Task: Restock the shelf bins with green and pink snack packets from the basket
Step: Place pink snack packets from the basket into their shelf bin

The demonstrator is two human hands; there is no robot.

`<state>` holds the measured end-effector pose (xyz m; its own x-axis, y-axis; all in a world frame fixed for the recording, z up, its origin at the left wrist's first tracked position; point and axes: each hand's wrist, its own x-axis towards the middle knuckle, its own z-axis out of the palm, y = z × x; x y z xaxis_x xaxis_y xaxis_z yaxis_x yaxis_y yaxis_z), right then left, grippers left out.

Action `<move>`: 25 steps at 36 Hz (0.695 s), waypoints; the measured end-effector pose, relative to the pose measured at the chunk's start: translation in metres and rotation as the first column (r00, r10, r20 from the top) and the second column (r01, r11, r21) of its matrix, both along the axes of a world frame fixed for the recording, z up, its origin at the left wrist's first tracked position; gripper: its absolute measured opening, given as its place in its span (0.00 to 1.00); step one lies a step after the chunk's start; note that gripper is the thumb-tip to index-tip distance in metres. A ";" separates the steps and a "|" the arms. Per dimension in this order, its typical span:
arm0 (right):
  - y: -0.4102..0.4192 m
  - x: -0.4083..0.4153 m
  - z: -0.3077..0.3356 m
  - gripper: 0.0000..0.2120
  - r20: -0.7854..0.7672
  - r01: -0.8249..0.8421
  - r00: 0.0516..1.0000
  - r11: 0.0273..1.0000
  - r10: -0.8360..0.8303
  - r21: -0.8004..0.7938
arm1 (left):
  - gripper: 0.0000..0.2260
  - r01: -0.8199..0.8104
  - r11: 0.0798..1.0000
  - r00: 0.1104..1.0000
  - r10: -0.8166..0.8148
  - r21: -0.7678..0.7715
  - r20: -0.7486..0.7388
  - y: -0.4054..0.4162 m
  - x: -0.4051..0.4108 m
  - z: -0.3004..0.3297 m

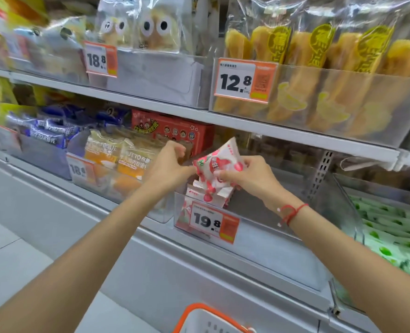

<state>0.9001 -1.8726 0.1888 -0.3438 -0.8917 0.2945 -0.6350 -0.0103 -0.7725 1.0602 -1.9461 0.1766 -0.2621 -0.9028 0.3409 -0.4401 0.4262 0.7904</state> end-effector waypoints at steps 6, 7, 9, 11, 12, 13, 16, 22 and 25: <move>-0.028 0.006 0.007 0.17 -0.398 0.001 0.898 0.903 0.188 0.429 | 0.26 0.192 0.939 0.938 -0.091 -0.284 0.333 -0.009 0.003 -0.004; -0.030 0.008 0.006 0.16 -0.348 -0.051 0.903 0.868 0.251 0.494 | 0.24 0.216 0.937 0.911 -0.092 -0.274 0.402 -0.008 0.002 -0.005; -0.031 0.011 0.007 0.15 -0.087 -0.210 0.948 0.809 0.306 0.549 | 0.17 0.232 0.942 0.873 -0.092 -0.242 0.478 -0.007 0.001 -0.009; -0.029 0.007 0.011 0.17 0.126 -0.318 0.946 0.790 0.297 0.525 | 0.10 0.231 0.939 0.857 -0.072 -0.254 0.510 -0.008 0.001 -0.011; -0.027 0.004 0.013 0.16 0.169 -0.336 0.942 0.787 0.291 0.517 | 0.07 0.219 0.937 0.855 -0.050 -0.272 0.516 -0.008 0.003 -0.011; -0.025 0.000 0.014 0.13 0.182 -0.339 0.941 0.786 0.287 0.517 | 0.06 0.207 0.935 0.853 -0.029 -0.288 0.521 -0.008 0.004 -0.011; -0.022 -0.012 0.011 0.12 0.127 -0.244 0.970 0.825 0.209 0.509 | 0.07 0.196 0.928 0.824 0.020 -0.318 0.566 -0.007 0.004 -0.012; -0.027 -0.017 -0.018 0.18 -0.123 -0.088 0.974 0.820 0.189 0.565 | 0.09 0.223 0.898 0.803 0.051 -0.380 0.593 -0.006 -0.002 -0.019; -0.032 -0.020 -0.035 0.10 -0.094 -0.054 0.991 0.930 0.094 0.362 | 0.10 0.220 0.885 0.812 0.068 -0.411 0.580 -0.009 -0.001 -0.019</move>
<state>0.8803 -1.9050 0.1538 -0.2570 -0.9662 -0.0177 -0.7226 0.2044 -0.6603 1.0590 -1.9552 0.1577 -0.5957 -0.6594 0.4586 -0.6912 0.7117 0.1255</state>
